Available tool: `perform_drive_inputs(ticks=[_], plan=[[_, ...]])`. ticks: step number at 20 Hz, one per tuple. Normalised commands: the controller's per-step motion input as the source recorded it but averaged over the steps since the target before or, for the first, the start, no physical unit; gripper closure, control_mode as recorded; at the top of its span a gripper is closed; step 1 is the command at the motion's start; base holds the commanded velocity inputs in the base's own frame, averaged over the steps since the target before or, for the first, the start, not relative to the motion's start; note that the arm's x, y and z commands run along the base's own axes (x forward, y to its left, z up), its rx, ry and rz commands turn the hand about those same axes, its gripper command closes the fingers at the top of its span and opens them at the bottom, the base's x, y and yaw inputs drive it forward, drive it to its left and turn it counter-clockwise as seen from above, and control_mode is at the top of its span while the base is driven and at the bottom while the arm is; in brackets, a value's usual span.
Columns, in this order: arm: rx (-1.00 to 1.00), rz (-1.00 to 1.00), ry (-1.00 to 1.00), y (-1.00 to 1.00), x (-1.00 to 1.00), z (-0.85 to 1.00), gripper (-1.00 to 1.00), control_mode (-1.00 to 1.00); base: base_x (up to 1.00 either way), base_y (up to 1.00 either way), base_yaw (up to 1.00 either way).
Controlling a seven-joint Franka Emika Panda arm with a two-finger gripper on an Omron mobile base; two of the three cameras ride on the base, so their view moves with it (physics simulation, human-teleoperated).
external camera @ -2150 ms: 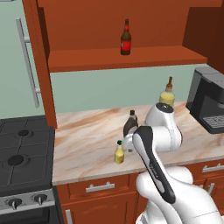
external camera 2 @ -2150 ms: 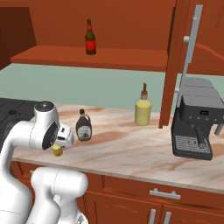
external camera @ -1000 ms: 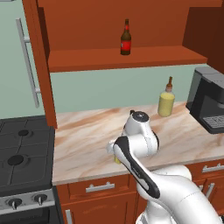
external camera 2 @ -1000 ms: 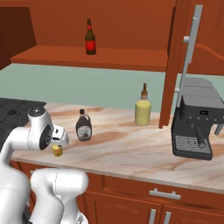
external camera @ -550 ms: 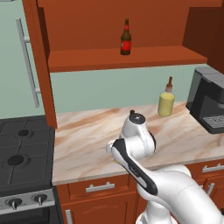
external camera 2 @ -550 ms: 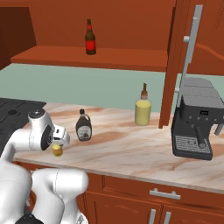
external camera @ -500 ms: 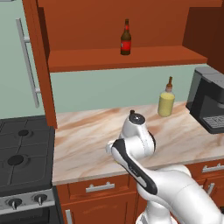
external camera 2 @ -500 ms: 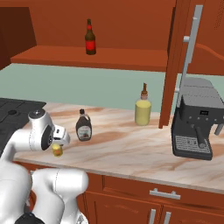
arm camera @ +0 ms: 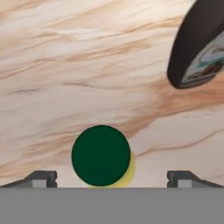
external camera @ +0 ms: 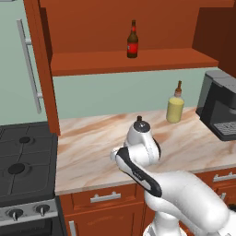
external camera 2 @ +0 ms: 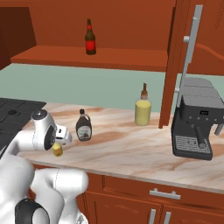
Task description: Pick the syrup bottle and mustard from the counter and place them in the cabinet.
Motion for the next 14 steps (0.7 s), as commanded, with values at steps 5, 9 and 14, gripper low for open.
perform_drive_inputs(ticks=[5, 9, 14], plan=[[0.00, 0.00, -0.01, 0.07, 0.29, -0.14, -1.00, -1.00, 0.00, 0.00, 0.00], [0.00, 0.00, -0.01, 0.07, 0.27, -0.18, -1.00, -1.00, 0.00, 0.00, 0.00], [-0.01, 0.00, 0.00, 0.04, 0.11, -0.10, 1.00, -1.00, 0.00, 0.00, 0.00]])
